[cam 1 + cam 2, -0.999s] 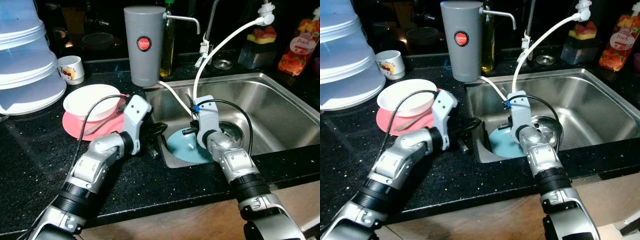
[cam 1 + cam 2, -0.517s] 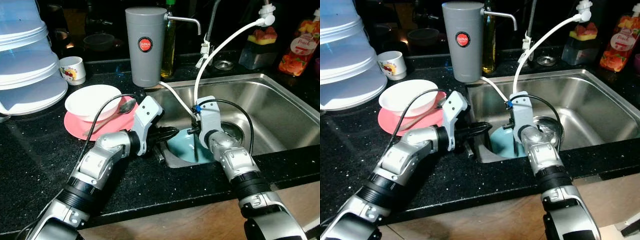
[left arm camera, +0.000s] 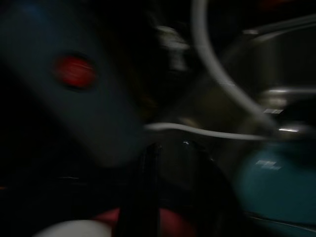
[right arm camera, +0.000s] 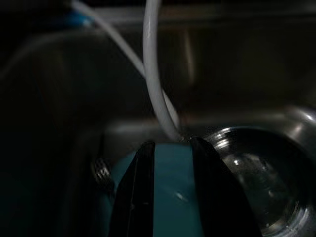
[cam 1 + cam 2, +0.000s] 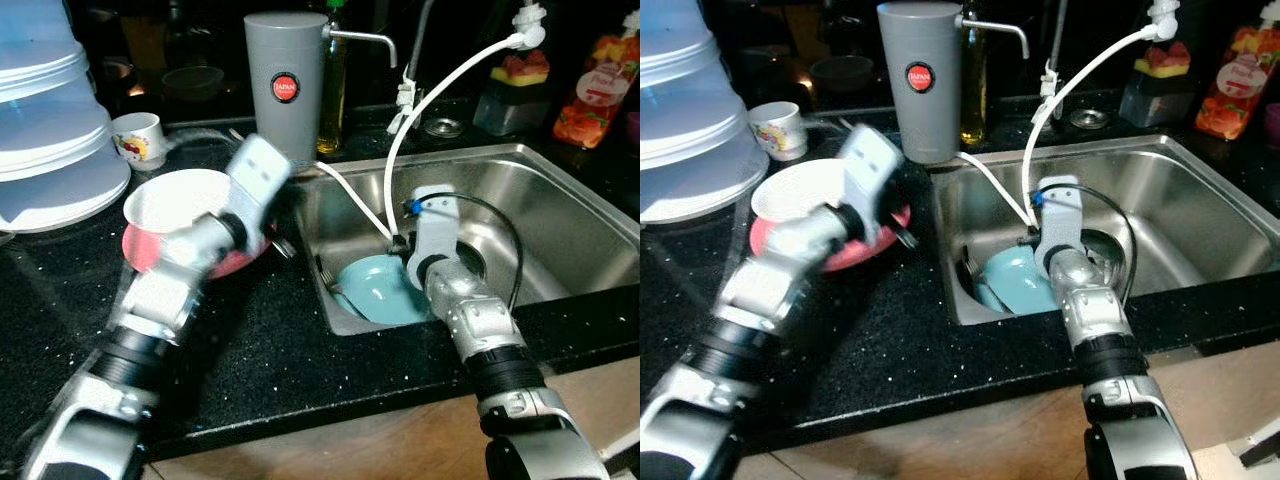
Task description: Kitchen organization
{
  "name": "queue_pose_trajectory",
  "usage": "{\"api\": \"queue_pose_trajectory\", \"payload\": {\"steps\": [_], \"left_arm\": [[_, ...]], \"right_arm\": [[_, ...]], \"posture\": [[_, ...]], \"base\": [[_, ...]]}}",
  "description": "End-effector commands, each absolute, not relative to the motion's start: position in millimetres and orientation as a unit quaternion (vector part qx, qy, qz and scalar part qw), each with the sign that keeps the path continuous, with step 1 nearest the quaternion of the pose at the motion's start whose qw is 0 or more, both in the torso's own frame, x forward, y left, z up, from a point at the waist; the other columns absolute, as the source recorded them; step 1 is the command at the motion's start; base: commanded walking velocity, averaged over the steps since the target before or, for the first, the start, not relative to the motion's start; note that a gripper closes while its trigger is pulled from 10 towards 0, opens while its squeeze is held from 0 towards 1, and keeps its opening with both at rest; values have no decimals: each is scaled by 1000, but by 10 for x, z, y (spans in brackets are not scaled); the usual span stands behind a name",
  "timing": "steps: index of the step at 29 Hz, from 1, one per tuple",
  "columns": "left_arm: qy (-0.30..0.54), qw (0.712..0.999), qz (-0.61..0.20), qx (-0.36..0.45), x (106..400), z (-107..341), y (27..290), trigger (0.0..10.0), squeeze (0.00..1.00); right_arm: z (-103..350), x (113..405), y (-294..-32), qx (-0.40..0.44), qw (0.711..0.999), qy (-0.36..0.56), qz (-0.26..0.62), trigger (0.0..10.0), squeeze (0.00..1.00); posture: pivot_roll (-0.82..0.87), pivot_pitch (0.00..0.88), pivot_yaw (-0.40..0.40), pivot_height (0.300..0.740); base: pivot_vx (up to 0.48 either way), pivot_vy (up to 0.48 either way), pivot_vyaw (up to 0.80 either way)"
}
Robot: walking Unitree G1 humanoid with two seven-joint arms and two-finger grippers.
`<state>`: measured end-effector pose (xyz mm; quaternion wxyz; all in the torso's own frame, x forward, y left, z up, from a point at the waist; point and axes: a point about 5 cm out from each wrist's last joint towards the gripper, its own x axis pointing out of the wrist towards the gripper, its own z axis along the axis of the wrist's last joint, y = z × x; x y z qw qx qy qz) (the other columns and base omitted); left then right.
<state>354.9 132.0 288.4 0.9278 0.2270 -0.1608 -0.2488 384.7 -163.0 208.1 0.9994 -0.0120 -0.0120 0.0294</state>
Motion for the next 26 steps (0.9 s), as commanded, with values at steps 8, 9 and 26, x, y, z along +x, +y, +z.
{"api": "queue_pose_trajectory", "payload": {"steps": [8, 9, 26], "left_arm": [[-104, 914, -200, 336, 3466, 2806, 1752, 10000, 0], [-85, 911, -202, 349, 3450, 2766, 1795, 10000, 0], [41, 889, -175, 422, 3420, 2494, 2023, 10000, 0]], "right_arm": [[2103, 3766, -1432, 11, 997, -26, 78, 10000, 0], [2100, 3764, -1425, 8, 997, -24, 79, 10000, 0], [2149, 3735, -1399, 14, 996, -31, 88, 10000, 0]], "posture": [[57, 56, 65, 740], [57, 56, 65, 740], [58, 38, 68, 740]], "base": [[0, 0, 0], [0, 0, 0], [0, 0, 0]]}}
